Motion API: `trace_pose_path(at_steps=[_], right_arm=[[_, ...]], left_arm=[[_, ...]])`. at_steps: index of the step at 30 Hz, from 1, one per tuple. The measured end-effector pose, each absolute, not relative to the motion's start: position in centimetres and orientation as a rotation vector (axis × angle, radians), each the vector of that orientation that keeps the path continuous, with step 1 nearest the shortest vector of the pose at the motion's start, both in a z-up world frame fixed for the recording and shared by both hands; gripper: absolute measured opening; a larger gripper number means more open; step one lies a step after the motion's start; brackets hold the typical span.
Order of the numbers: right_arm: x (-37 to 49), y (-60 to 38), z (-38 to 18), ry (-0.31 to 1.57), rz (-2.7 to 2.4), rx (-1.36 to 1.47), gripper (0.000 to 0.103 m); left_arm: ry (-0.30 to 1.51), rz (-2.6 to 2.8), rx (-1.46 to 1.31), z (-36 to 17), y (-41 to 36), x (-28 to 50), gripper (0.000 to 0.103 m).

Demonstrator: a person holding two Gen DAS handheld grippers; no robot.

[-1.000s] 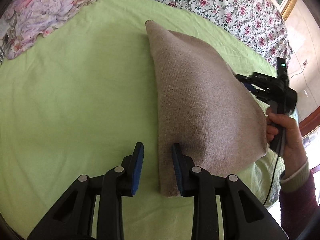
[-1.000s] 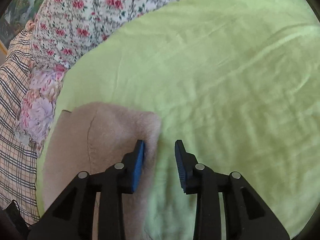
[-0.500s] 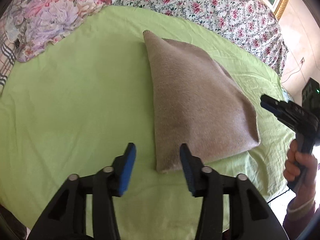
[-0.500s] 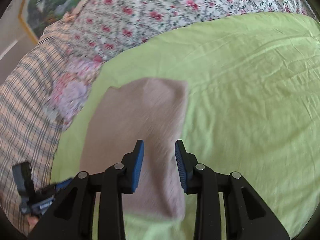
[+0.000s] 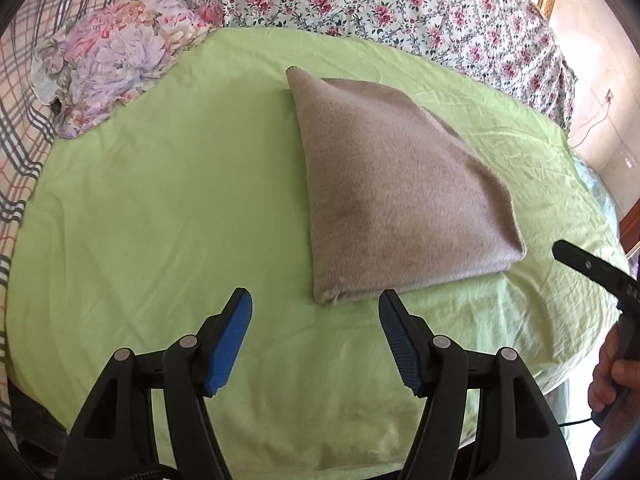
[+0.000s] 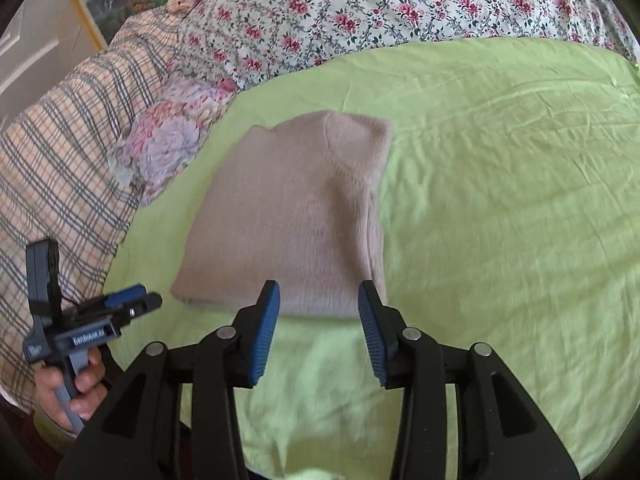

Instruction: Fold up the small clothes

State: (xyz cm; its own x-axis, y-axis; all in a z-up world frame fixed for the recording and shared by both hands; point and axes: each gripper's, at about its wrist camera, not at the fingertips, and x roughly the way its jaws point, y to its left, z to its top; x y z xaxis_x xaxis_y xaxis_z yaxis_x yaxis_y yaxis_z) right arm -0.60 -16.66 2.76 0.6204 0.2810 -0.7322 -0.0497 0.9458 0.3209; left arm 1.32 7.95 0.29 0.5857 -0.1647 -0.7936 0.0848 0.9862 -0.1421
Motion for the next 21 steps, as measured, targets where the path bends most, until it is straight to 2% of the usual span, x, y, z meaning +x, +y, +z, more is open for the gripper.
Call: trace_pose_path(at_steps=[4, 6, 8, 10, 21], right_arm=[[-2.3, -16.0, 2.5, 0.888, 0.207, 0.238, 0.055], [-3.0, -15.8, 2.4, 0.891, 0.209, 0.224, 0.063], [-3.5, -15.6, 2.2, 0.891, 0.208, 0.209, 0.067], [-3.7, -15.4, 2.1, 0.897, 0.208, 0.197, 0.068], [-2.5, -14.6, 2.2, 0.897, 0.234, 0.184, 0.073]], left_arm=[[0.93, -0.12, -0.061, 0.5, 8.0, 0.4, 0.073], [0.92, -0.103, -0.04, 0.7, 7.8, -0.2, 0.074], [0.91, -0.1, -0.013, 0.8, 7.5, -0.7, 0.076], [0.908, -0.088, 0.012, 0.8, 7.0, -1.1, 0.079], [0.888, -0.066, 0.085, 1.9, 5.8, -0.6, 0.082]])
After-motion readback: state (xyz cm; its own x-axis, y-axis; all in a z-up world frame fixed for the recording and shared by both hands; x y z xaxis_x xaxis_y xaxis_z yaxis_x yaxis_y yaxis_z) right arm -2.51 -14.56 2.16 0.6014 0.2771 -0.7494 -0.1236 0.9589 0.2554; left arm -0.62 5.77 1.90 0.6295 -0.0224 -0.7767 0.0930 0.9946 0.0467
